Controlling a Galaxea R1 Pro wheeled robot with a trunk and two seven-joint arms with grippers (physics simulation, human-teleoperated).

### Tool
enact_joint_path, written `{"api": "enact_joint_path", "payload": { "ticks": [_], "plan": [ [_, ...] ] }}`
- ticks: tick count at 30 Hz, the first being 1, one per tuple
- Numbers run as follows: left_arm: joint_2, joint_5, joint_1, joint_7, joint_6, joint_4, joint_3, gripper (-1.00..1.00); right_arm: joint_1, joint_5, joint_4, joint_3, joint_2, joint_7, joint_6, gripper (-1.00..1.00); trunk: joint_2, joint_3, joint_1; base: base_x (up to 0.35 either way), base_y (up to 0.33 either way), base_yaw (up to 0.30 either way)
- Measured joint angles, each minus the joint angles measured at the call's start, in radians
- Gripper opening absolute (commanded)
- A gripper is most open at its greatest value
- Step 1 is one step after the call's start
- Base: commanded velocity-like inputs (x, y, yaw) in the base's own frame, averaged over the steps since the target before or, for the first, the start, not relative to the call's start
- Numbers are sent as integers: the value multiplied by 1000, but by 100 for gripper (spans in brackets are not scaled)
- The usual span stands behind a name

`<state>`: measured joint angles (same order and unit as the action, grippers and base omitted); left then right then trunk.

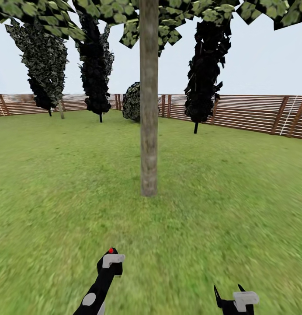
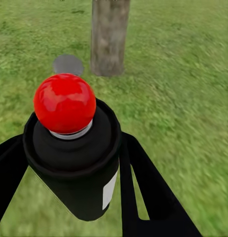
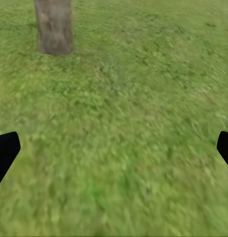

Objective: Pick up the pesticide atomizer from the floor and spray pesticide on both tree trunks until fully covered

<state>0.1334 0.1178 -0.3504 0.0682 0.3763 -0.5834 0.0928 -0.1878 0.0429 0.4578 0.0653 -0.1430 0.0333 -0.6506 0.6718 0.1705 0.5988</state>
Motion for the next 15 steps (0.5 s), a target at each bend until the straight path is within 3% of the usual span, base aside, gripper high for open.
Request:
{"api": "enact_joint_path", "payload": {
  "ticks": [15],
  "plan": [
    [0,0,0,0,0,2,0,-100,0,0,0,0,0,0,0,100,0,0,0,243,-194,0]
  ]
}}
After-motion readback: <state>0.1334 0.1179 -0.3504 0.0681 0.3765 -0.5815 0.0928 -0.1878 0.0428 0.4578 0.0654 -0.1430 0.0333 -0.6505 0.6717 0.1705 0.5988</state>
